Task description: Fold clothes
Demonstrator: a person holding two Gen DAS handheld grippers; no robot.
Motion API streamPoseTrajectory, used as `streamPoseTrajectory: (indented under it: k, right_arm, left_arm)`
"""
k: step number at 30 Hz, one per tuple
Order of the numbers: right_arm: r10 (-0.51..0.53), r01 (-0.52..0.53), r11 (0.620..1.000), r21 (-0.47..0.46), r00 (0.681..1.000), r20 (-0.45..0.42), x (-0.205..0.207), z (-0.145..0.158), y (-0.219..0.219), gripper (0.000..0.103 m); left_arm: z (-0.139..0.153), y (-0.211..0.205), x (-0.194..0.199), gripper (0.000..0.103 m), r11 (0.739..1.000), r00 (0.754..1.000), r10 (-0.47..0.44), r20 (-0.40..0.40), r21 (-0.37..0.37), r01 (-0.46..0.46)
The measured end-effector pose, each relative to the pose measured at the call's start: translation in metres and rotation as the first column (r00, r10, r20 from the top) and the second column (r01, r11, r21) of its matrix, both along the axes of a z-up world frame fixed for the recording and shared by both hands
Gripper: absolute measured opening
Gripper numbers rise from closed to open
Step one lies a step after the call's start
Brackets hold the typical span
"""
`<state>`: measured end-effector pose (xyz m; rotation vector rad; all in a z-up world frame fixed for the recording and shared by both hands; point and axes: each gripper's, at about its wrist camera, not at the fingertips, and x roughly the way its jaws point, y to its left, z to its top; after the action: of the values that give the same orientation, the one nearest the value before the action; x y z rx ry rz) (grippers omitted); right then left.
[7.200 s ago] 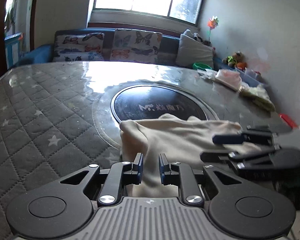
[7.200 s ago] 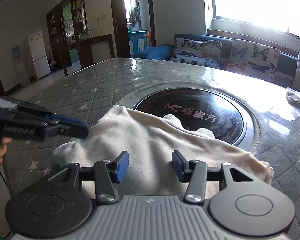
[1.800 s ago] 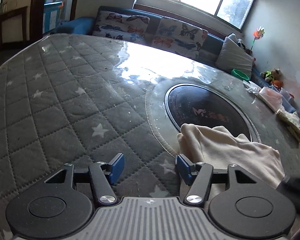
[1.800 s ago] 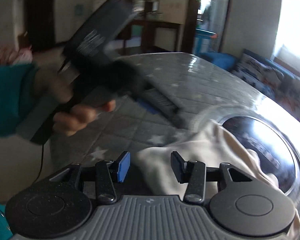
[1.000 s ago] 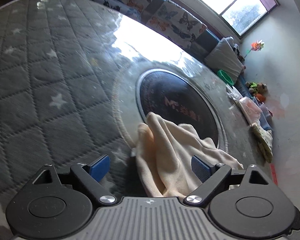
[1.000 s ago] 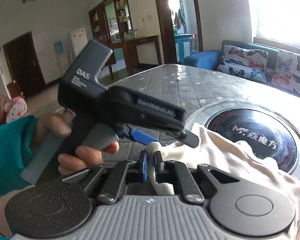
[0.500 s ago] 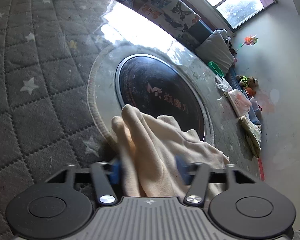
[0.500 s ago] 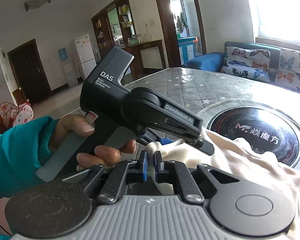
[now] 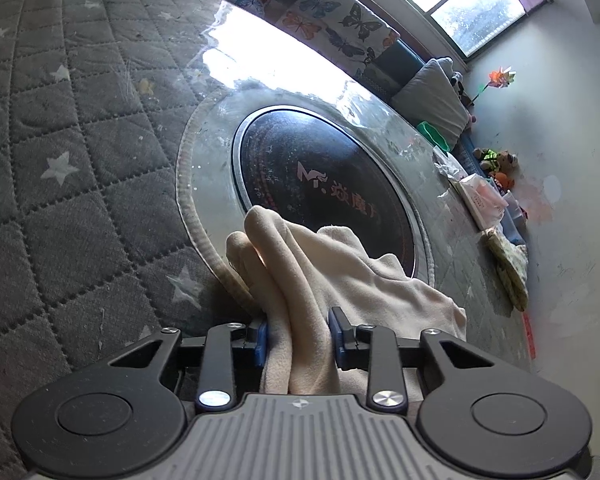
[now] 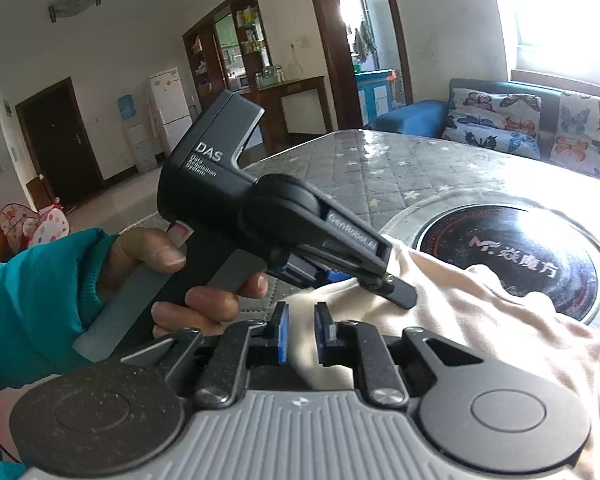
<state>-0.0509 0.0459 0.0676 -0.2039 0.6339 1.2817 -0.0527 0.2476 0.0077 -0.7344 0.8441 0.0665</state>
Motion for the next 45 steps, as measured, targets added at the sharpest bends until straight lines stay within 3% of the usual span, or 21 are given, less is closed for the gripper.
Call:
streamPoseTrajectory:
  k: [3, 7, 13, 19, 24, 31, 38, 41, 42, 45]
  right_arm:
    - [-0.018, 0.018, 1.0, -0.007, 1.0, 0.007, 0.003, 0.0, -0.007, 0.015]
    - [-0.068, 0.068, 0.997, -0.022, 0.998, 0.011, 0.011, -0.002, -0.02, 0.031]
    - [-0.206, 0.206, 0.977, -0.051, 0.979, -0.002, 0.036, -0.01, -0.051, 0.041]
    - [-0.357, 0.355, 0.932, -0.075, 0.934, -0.018, 0.061, -0.021, -0.086, 0.049]
    - [-0.475, 0.47, 0.878, -0.095, 0.879, -0.047, 0.085, -0.032, -0.116, 0.052]
    - [-0.555, 0.545, 0.831, -0.109, 0.823, -0.12, 0.11, -0.048, -0.139, 0.057]
    - [-0.557, 0.556, 0.828, -0.069, 0.802, -0.214, 0.121, -0.057, -0.14, 0.058]
    - [-0.551, 0.551, 0.832, -0.065, 0.805, -0.221, 0.122, -0.057, -0.137, 0.046]
    - [-0.548, 0.549, 0.833, -0.065, 0.805, -0.227, 0.122, -0.057, -0.136, 0.035]
    - [-0.543, 0.546, 0.836, -0.062, 0.804, -0.241, 0.122, -0.058, -0.134, 0.032]
  left_arm:
    - [0.001, -0.003, 0.0, 0.032, 1.0, 1.0, -0.008, 0.002, 0.023, 0.008]
    - [0.002, -0.006, 0.001, 0.032, 0.999, 1.0, -0.017, 0.005, 0.049, 0.017]
    - [0.003, -0.011, 0.003, 0.032, 0.996, 1.0, -0.025, 0.003, 0.087, 0.025]
    - [0.004, -0.014, 0.003, 0.033, 0.993, 1.0, -0.029, 0.003, 0.113, 0.029]
    - [0.005, -0.016, 0.004, 0.033, 0.991, 0.999, -0.036, 0.001, 0.133, 0.035]
    - [0.006, -0.017, 0.005, 0.034, 0.987, 0.999, -0.041, -0.003, 0.152, 0.041]
    - [0.007, -0.018, 0.007, 0.034, 0.985, 0.999, -0.044, -0.008, 0.169, 0.044]
    - [0.007, -0.019, 0.007, 0.034, 0.984, 0.999, -0.044, -0.009, 0.174, 0.045]
    - [0.007, -0.019, 0.007, 0.034, 0.984, 0.999, -0.044, -0.008, 0.174, 0.045]
    - [0.007, -0.019, 0.006, 0.034, 0.983, 0.999, -0.044, -0.008, 0.175, 0.045]
